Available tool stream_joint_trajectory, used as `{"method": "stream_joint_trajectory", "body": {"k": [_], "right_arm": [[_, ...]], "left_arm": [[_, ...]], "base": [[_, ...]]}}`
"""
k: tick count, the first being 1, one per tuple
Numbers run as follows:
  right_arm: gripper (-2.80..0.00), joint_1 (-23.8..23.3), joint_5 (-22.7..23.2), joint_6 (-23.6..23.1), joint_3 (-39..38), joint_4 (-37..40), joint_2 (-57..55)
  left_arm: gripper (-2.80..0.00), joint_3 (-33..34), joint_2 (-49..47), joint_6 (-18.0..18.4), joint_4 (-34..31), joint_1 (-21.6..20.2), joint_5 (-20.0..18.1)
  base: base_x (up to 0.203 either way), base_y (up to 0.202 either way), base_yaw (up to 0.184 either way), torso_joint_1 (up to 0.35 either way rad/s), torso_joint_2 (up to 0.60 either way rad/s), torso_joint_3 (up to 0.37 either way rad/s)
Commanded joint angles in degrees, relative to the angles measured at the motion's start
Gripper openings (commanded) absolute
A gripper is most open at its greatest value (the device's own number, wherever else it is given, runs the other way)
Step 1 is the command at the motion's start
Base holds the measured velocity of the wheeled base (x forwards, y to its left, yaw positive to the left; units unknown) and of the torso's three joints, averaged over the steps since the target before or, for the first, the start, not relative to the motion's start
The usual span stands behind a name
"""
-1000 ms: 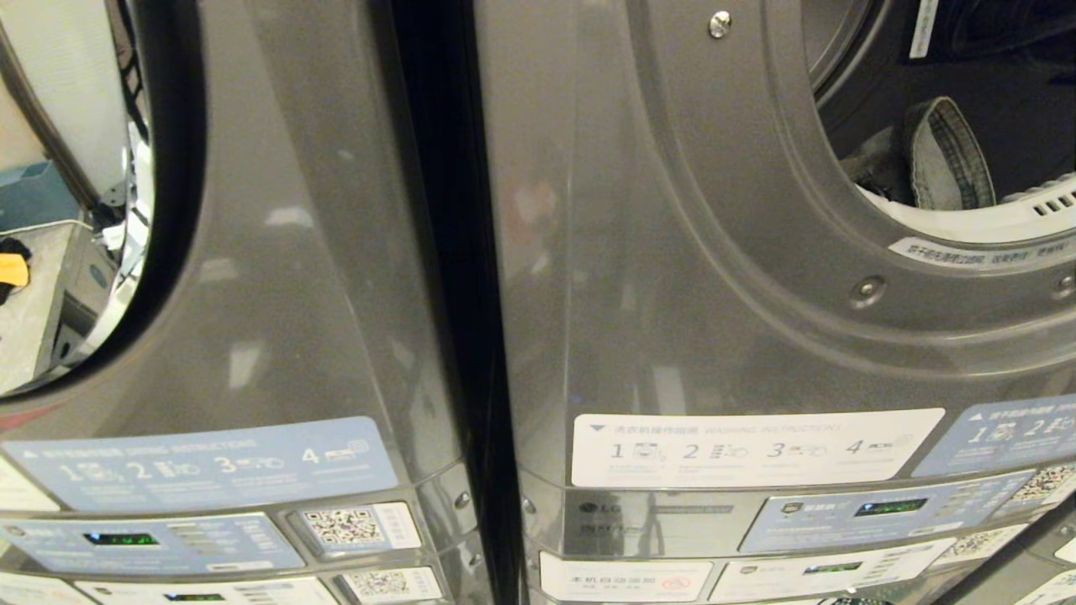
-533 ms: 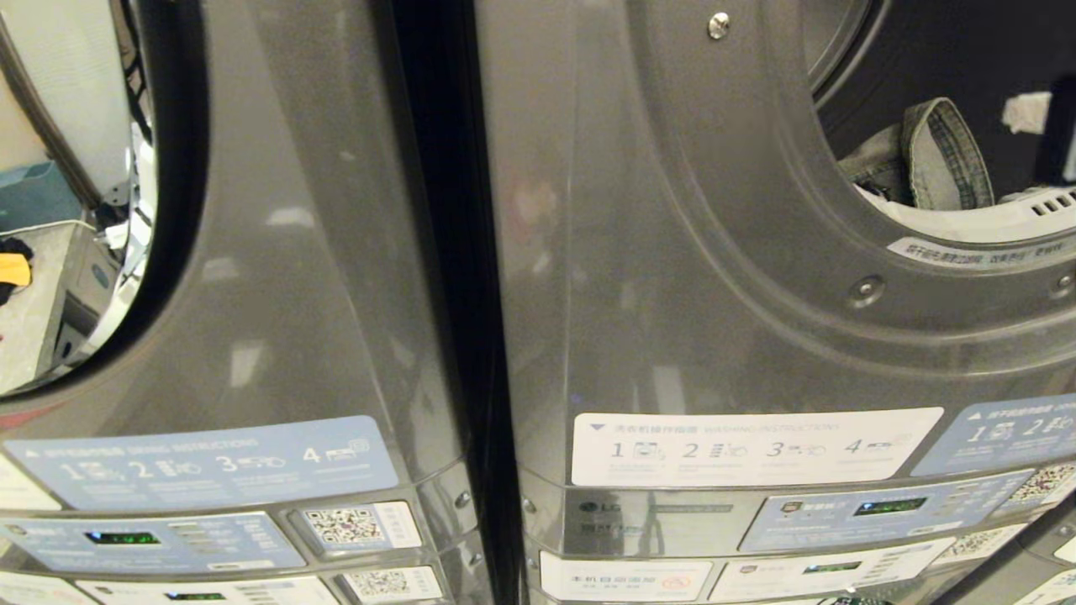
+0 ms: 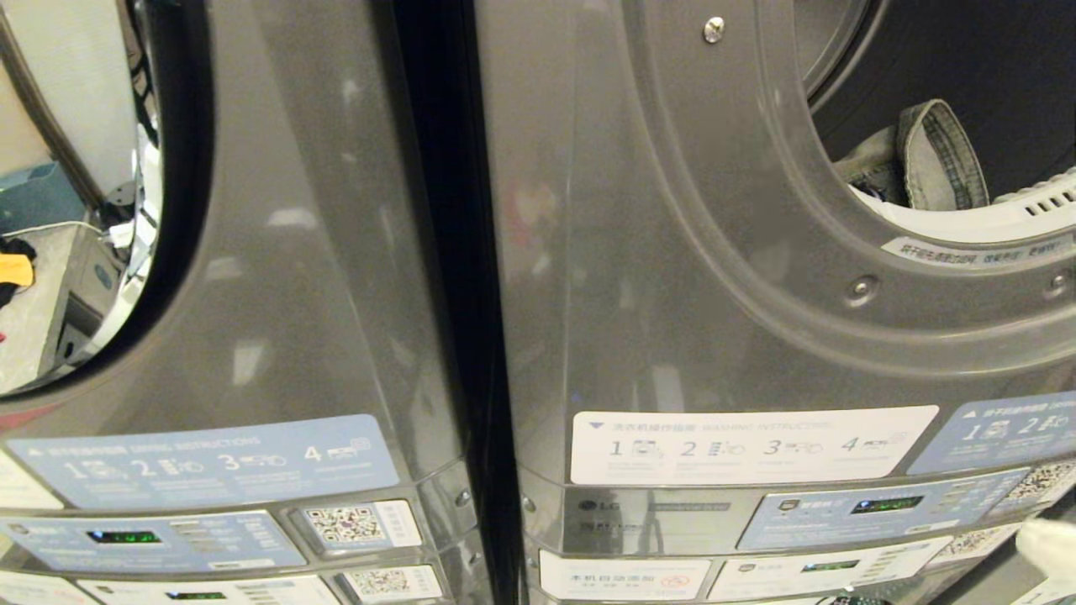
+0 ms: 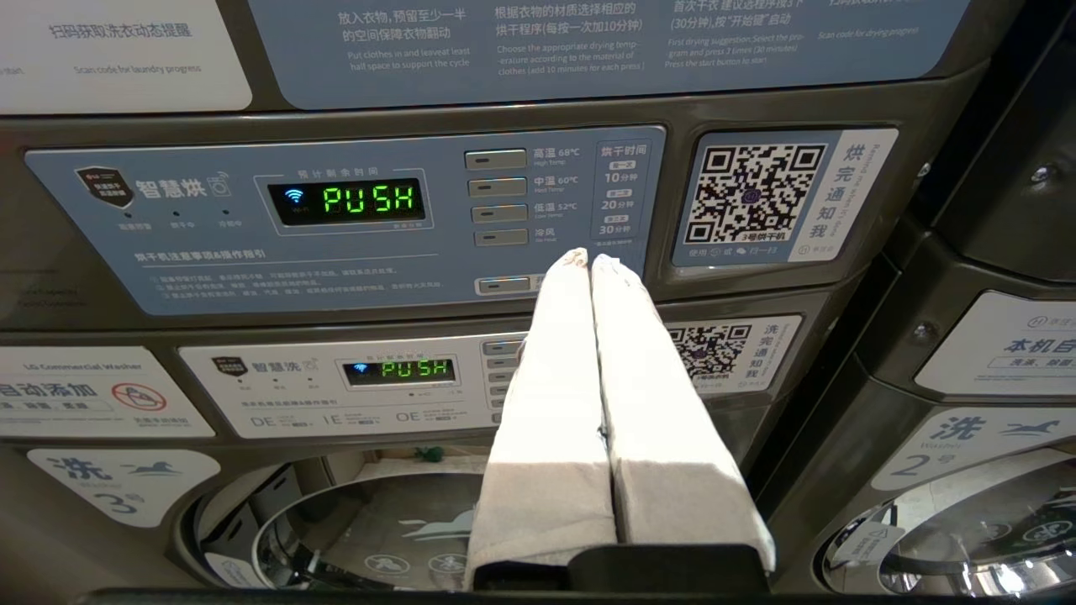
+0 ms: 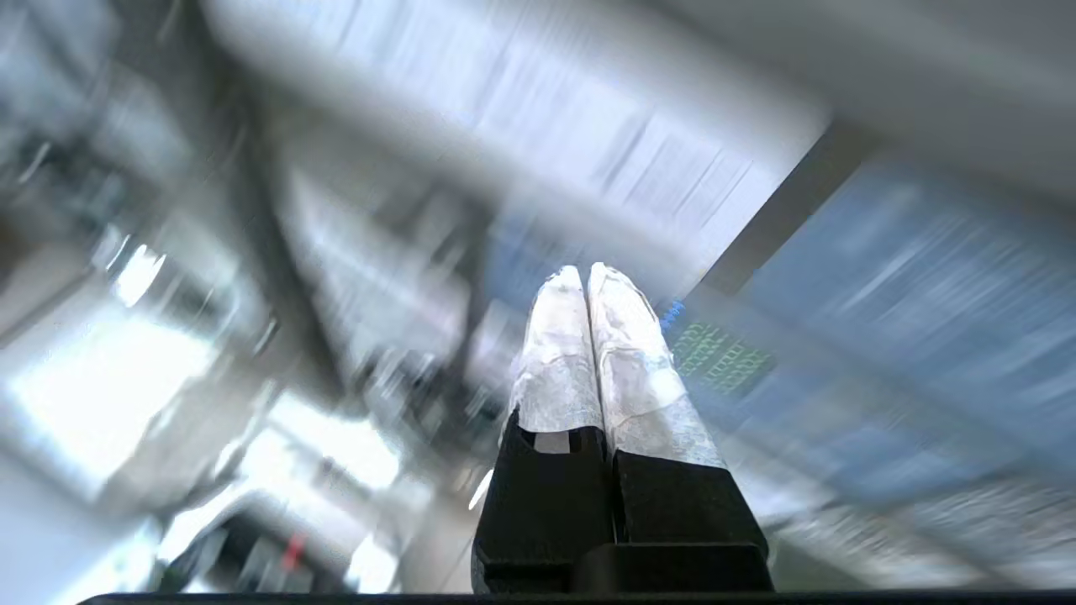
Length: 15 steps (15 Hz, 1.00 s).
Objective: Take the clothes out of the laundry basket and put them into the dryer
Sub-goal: Close the dryer
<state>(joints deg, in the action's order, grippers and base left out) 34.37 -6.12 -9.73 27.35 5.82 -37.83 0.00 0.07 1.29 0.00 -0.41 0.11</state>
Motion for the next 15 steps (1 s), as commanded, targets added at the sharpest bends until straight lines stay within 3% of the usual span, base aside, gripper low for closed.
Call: {"method": "stream_joint_trajectory", "body": {"k": [1, 4, 6, 9, 10, 13, 15], "right_arm": [[-2.80, 0.3, 2.1, -0.2, -10.6, -1.1, 11.8], [-2.80, 0.4, 5.5, 0.2, -22.1, -2.0, 25.5], [-2.80, 0.4, 6.6, 2.0, -22.4, 3.2, 28.3], [-2.80, 0.0, 4.4, 7.9, -20.7, 10.9, 22.8], [-2.80, -1.7, 4.3, 8.1, -20.7, 11.1, 21.0], [-2.80, -12.8, 4.8, 8.2, -20.6, 11.2, 12.3], [-2.80, -16.4, 4.8, 7.8, -20.7, 11.2, 13.2]], "left_arm": [[-2.80, 0.1, -0.1, -0.1, 0.0, 0.0, 0.0], [-2.80, 0.0, -0.1, 0.0, 0.0, 0.0, 0.0], [-2.80, 0.0, -0.1, -0.1, 0.0, 0.0, 0.0], [-2.80, 0.0, -0.1, 0.0, 0.0, 0.0, 0.0], [-2.80, 0.0, -0.1, -0.1, -0.1, 0.0, 0.0], [-2.80, 0.0, -0.1, -0.1, 0.0, 0.0, 0.0], [-2.80, 0.0, -0.1, -0.1, 0.0, 0.0, 0.0]], "base": [[0.000, 0.000, 0.000, 0.000, 0.00, 0.000], [0.000, 0.000, 0.000, 0.000, 0.00, 0.000], [0.000, 0.000, 0.000, 0.000, 0.00, 0.000], [0.000, 0.000, 0.000, 0.000, 0.00, 0.000], [0.000, 0.000, 0.000, 0.000, 0.00, 0.000], [0.000, 0.000, 0.000, 0.000, 0.00, 0.000], [0.000, 0.000, 0.000, 0.000, 0.00, 0.000]]}}
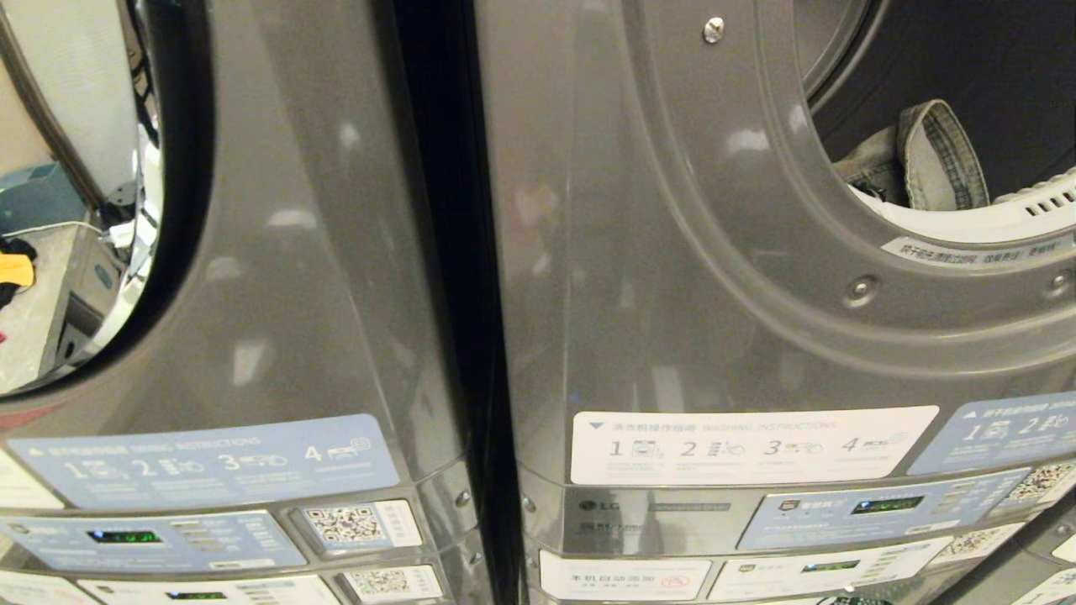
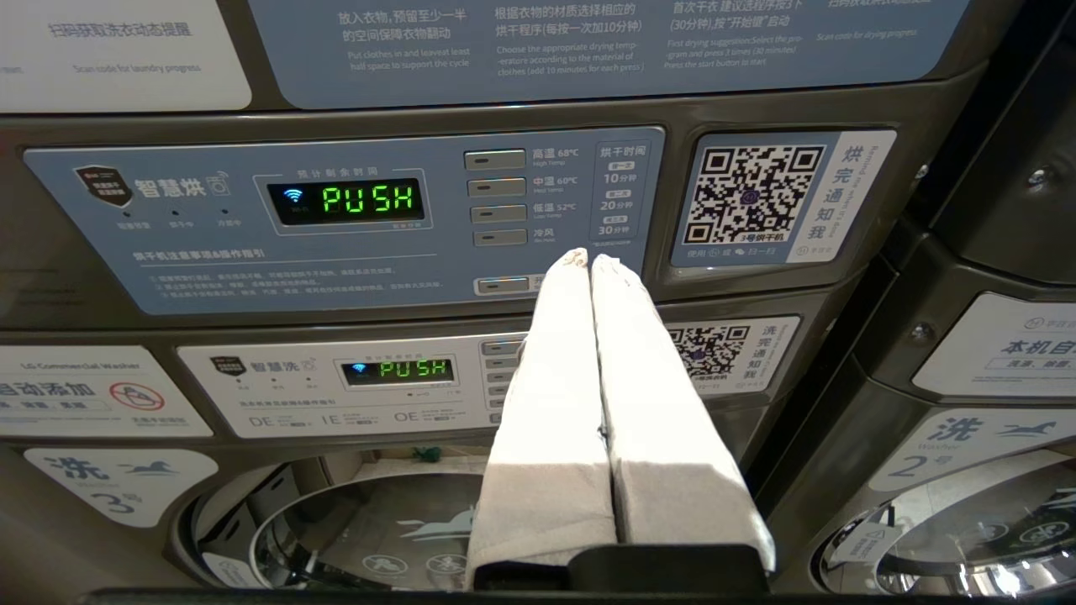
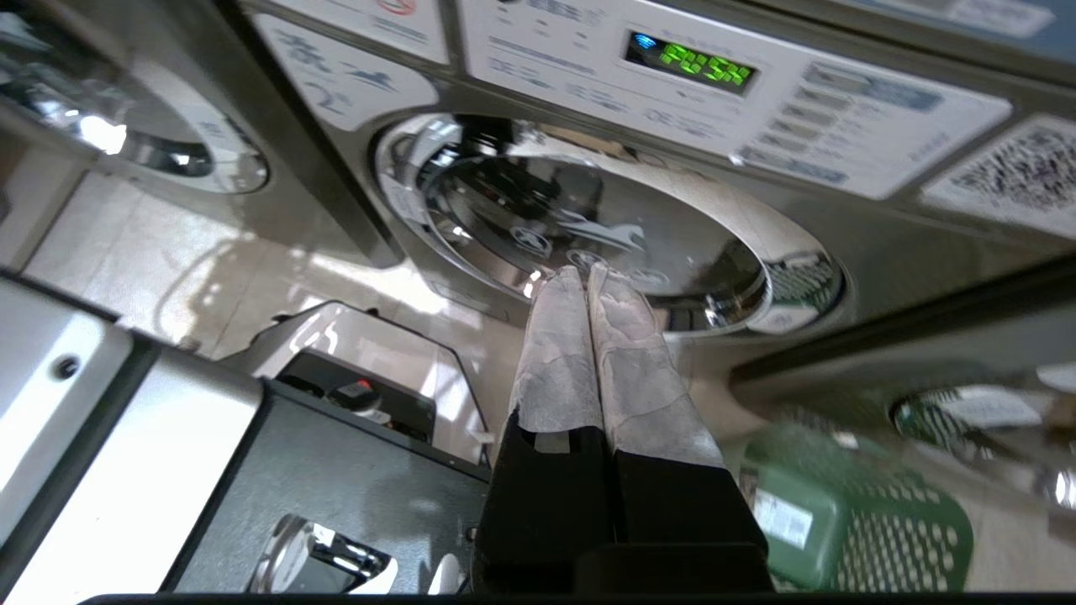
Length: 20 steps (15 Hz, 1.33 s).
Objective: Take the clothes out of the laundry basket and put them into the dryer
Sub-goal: Close the dryer
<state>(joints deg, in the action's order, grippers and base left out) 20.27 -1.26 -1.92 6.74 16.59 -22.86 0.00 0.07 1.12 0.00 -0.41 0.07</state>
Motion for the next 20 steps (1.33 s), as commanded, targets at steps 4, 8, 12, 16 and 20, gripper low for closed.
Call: {"method": "stream_joint_trajectory", "body": {"k": [4, 8, 12, 16, 20], "right_arm": [[-2.80, -24.3, 2.9, -2.4, -1.1, -1.5, 5.2], [-2.80, -23.8, 4.3, -5.7, -5.6, -16.4, 7.2], [-2.80, -19.0, 3.3, -5.7, -5.8, -13.8, 10.5], [-2.80, -20.8, 3.1, -6.8, -6.3, -15.0, 23.0], [-2.80, -21.1, 3.1, -7.4, -6.7, -16.3, 22.8]], "left_arm": [[-2.80, 0.0, -0.1, -0.7, 0.0, 0.0, 0.0], [-2.80, 0.0, -0.1, -0.7, 0.0, 0.0, 0.1], [-2.80, 0.0, -0.1, -0.7, 0.0, 0.0, 0.1], [-2.80, 0.0, -0.1, -0.7, 0.1, 0.0, 0.1], [-2.80, 0.1, -0.1, -0.8, 0.1, 0.0, 0.1]], "base": [[0.000, 0.000, 0.000, 0.000, 0.00, 0.000], [0.000, 0.000, 0.000, 0.000, 0.00, 0.000], [0.000, 0.000, 0.000, 0.000, 0.00, 0.000], [0.000, 0.000, 0.000, 0.000, 0.00, 0.000], [0.000, 0.000, 0.000, 0.000, 0.00, 0.000]]}}
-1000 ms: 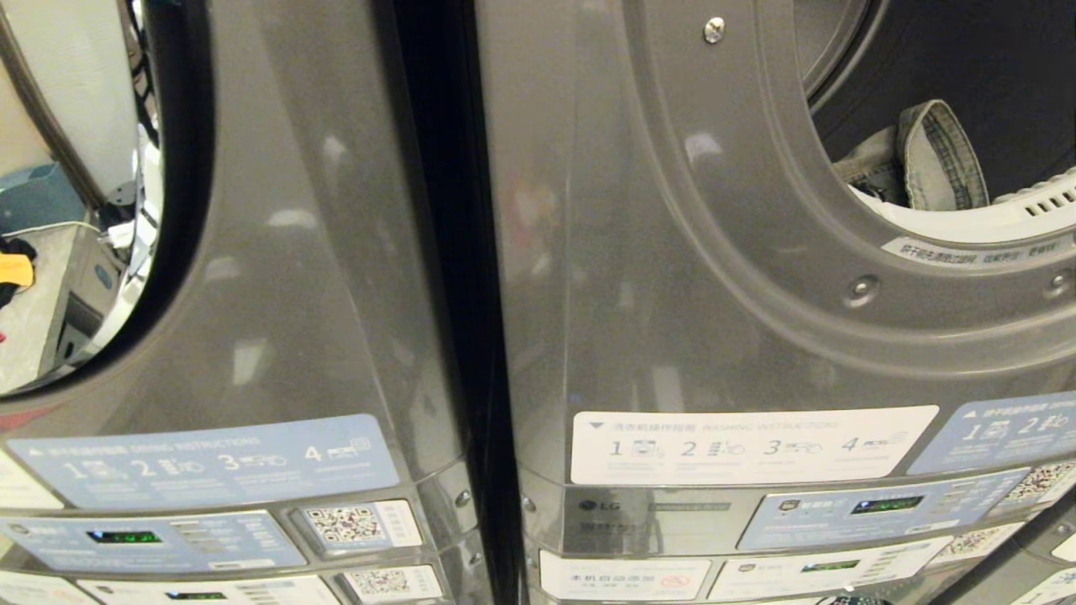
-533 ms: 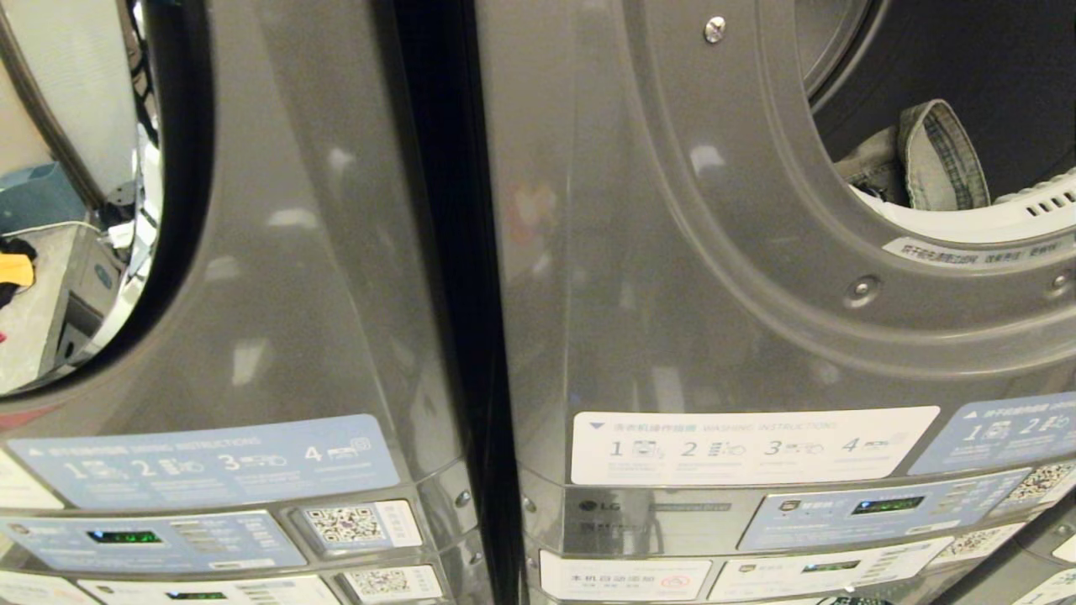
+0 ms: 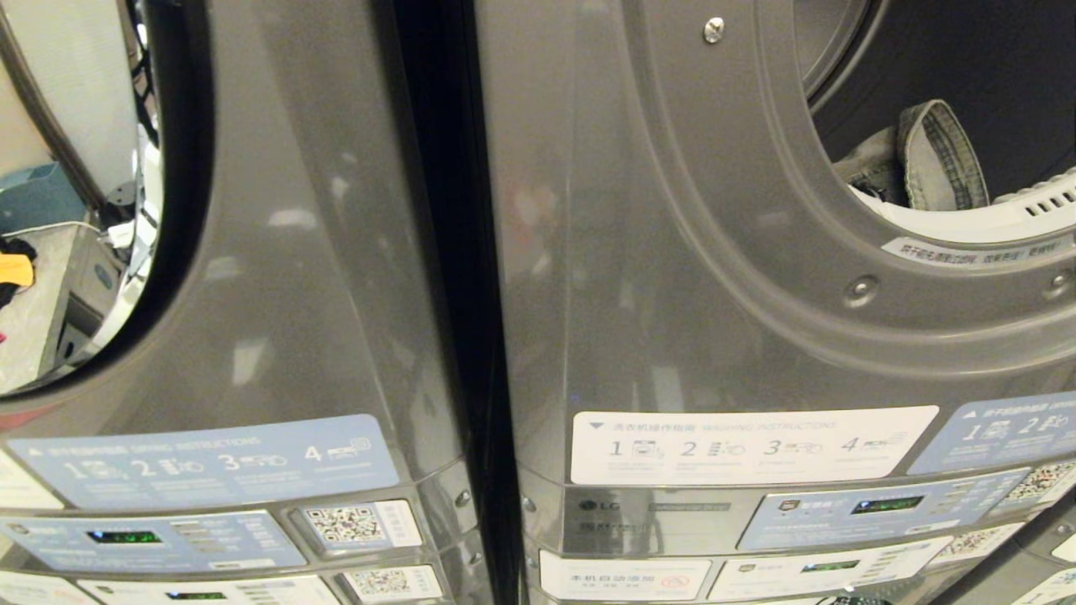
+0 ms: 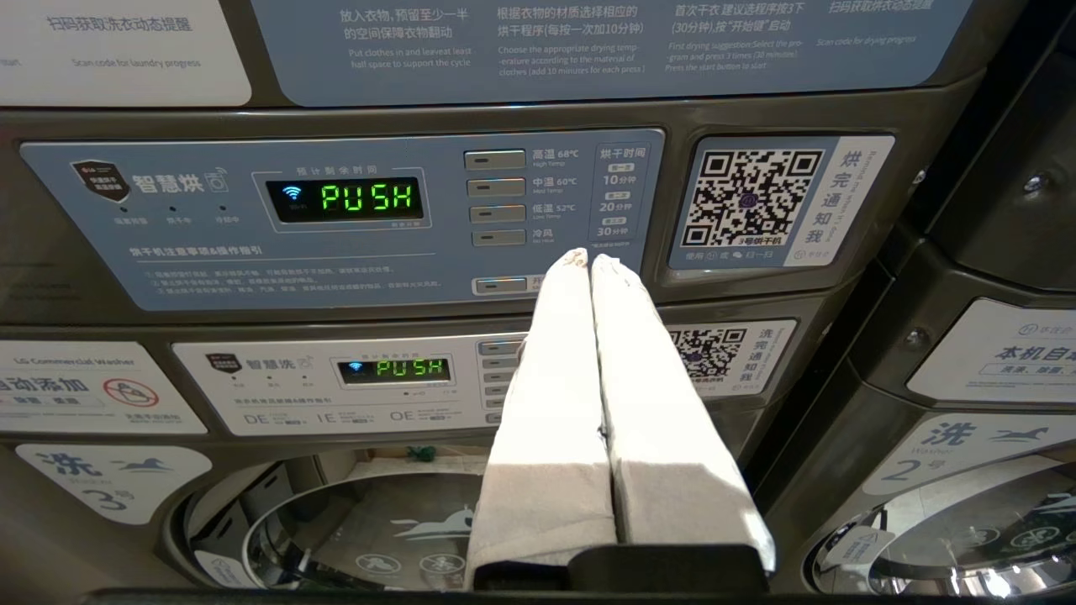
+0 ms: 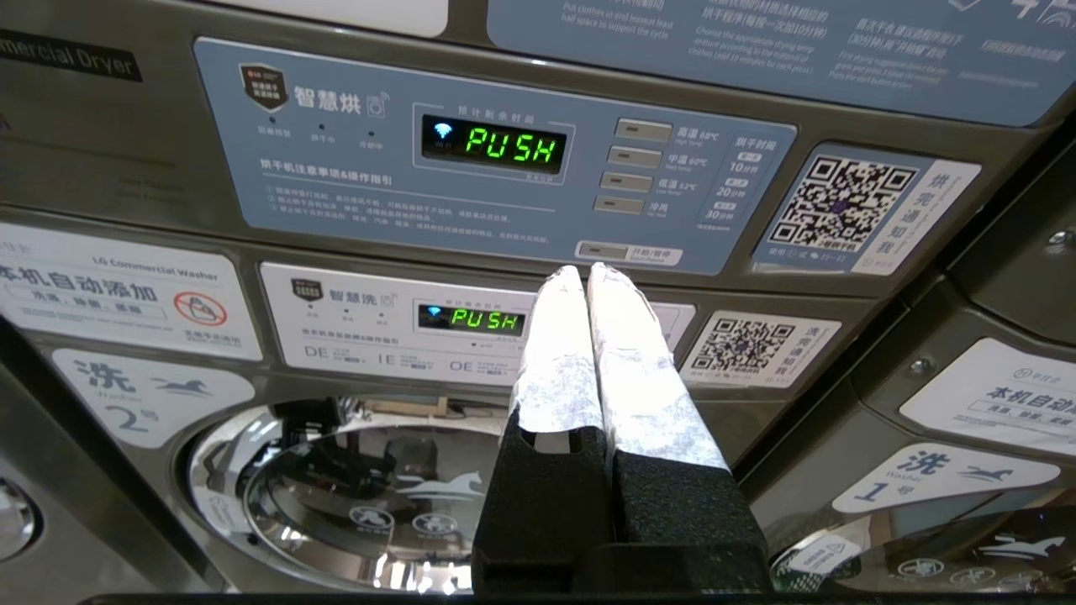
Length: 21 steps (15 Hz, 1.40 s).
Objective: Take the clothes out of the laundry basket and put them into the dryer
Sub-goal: Close the dryer
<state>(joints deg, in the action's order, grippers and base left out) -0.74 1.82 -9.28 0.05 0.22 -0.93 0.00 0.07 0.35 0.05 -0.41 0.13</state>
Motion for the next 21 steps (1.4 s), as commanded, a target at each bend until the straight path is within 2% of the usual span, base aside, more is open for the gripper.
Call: {"method": "stream_joint_trajectory", "body": {"k": [1, 5, 21], "right_arm": [[-2.80, 0.0, 0.0, 0.0, -0.1, 0.0, 0.8], [-2.80, 0.0, 0.0, 0.5, 0.0, 0.1, 0.8], [-2.80, 0.0, -0.1, 0.7, 0.0, 0.2, 0.8]], "left_arm": [[-2.80, 0.1, -0.1, 0.0, 0.0, 0.0, 0.0], [-2.80, 0.0, -0.1, 0.0, 0.0, 0.0, 0.0], [-2.80, 0.0, -0.1, 0.1, 0.0, 0.0, 0.0]], "base": [[0.000, 0.000, 0.000, 0.000, 0.00, 0.000], [-0.032, 0.000, 0.000, 0.004, 0.00, 0.000], [-0.194, 0.000, 0.001, -0.001, 0.00, 0.002]]}}
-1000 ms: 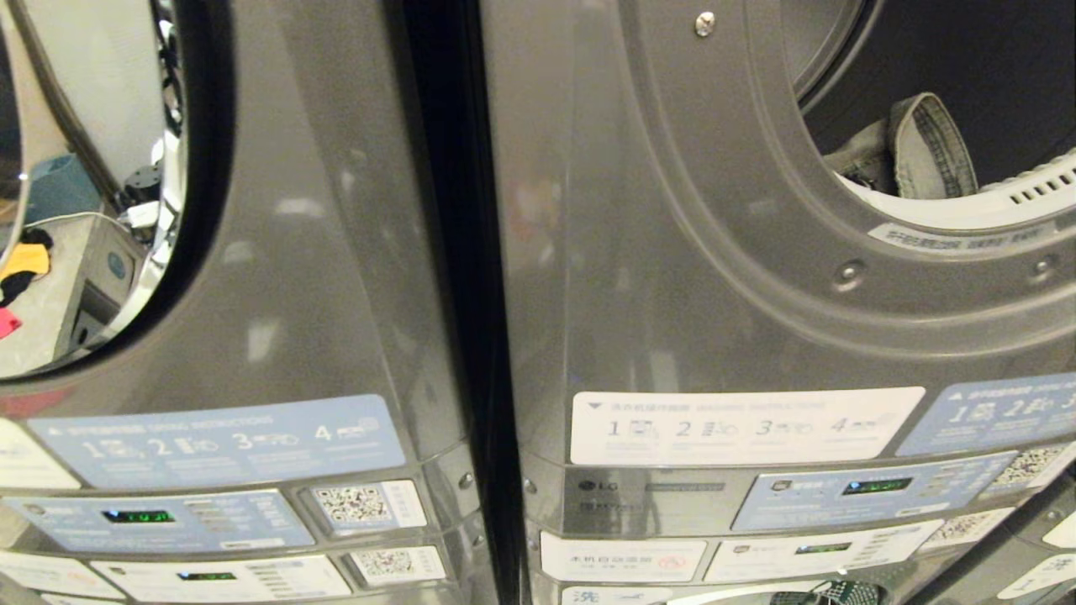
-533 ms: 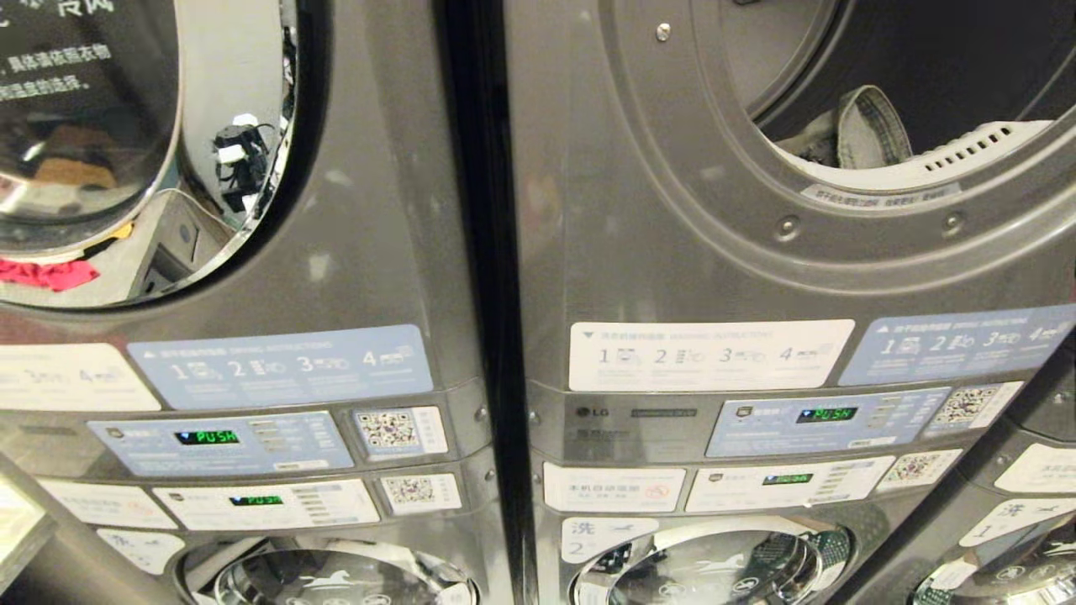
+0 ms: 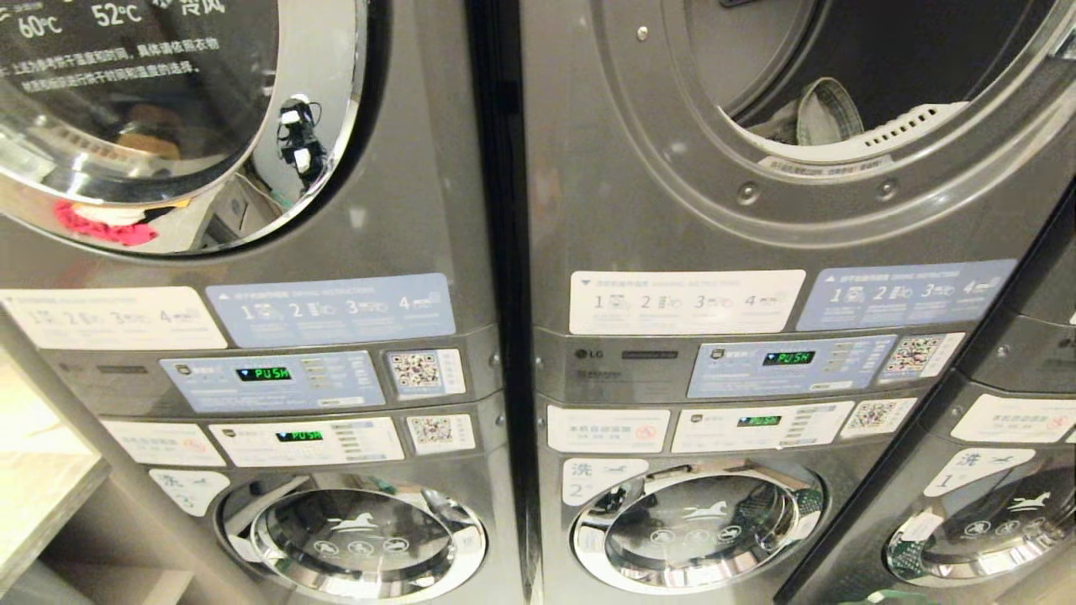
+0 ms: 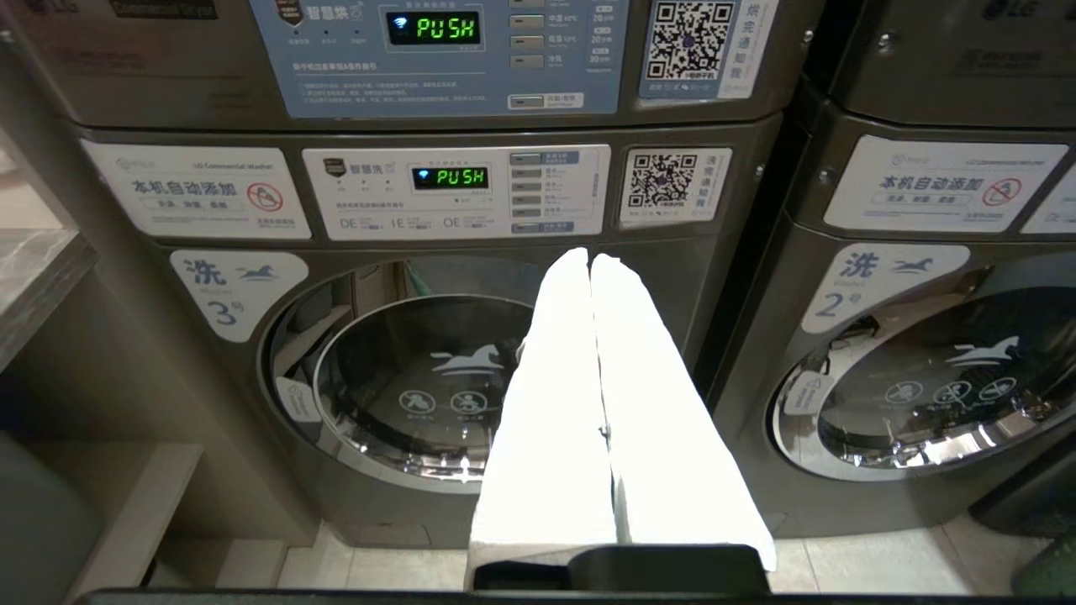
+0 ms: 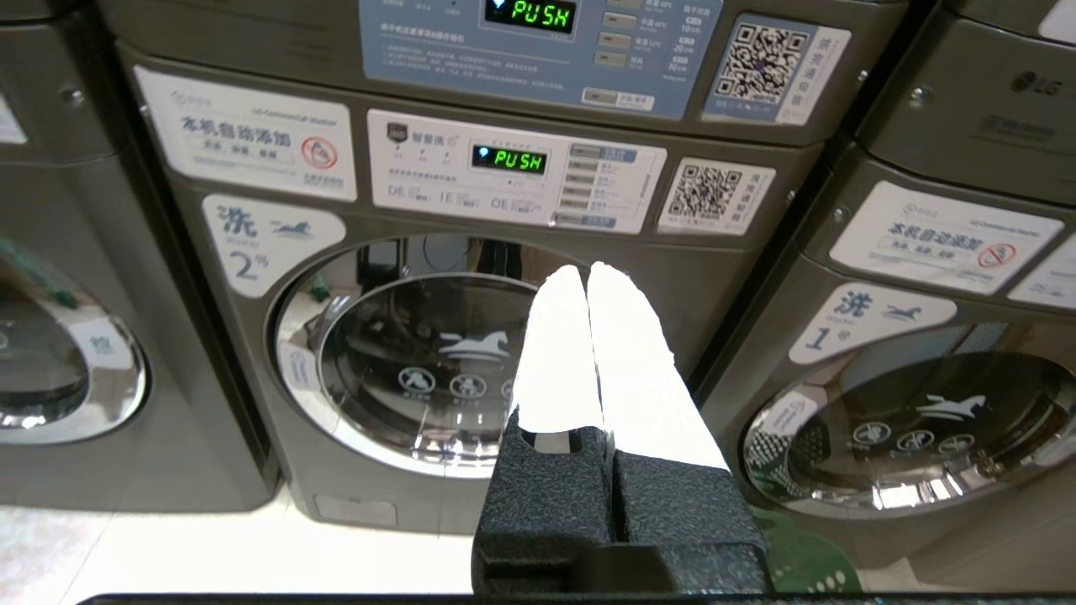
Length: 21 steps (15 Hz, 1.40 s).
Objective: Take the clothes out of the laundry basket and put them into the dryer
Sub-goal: Close the dryer
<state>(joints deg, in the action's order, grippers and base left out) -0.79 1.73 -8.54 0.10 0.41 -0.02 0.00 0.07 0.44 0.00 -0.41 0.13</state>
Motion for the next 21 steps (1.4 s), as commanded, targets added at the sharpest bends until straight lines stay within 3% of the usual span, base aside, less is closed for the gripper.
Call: {"method": "stream_joint_trajectory", "body": {"k": [1, 5, 9, 14, 17, 19, 21], "right_arm": [[-2.80, 0.0, 0.0, -0.1, 0.0, 0.0, -0.1], [-2.80, 0.0, 0.0, 0.2, 0.0, 0.0, -0.1], [-2.80, 0.0, -1.6, 8.4, 0.0, -0.3, -0.1], [-2.80, 0.0, -2.2, 7.4, 0.7, -0.6, -0.1], [-2.80, 0.0, -6.6, 4.6, 7.7, 0.7, -0.2], [-2.80, 0.0, -8.8, 4.6, 15.1, 3.7, -2.4], [-2.80, 0.1, -14.5, 6.7, 20.5, 5.6, -9.2]], "left_arm": [[-2.80, 0.0, -0.1, 0.0, 0.0, 0.0, 0.0], [-2.80, 0.0, -0.1, -0.1, 0.1, 0.0, 0.0], [-2.80, 0.0, -0.1, -0.1, 0.1, 0.0, 0.0], [-2.80, 0.0, -0.1, -0.1, 0.1, 0.0, 0.0], [-2.80, 0.1, -0.1, -0.1, 0.1, 0.0, 0.0], [-2.80, 0.1, -0.1, -0.1, 0.1, 0.0, 0.0], [-2.80, 0.0, -0.1, -0.1, 0.1, 0.0, 0.0]], "base": [[-0.195, 0.000, 0.005, 0.006, 0.01, 0.002], [-0.193, 0.000, 0.001, 0.002, 0.00, 0.002], [-0.194, 0.000, 0.002, 0.004, 0.00, 0.003], [-0.095, 0.000, 0.001, -0.001, 0.00, 0.002], [0.000, 0.000, 0.000, 0.013, 0.00, -0.007], [0.000, 0.000, 0.000, 0.000, 0.00, 0.000], [0.000, 0.000, 0.000, 0.000, 0.00, 0.000]]}}
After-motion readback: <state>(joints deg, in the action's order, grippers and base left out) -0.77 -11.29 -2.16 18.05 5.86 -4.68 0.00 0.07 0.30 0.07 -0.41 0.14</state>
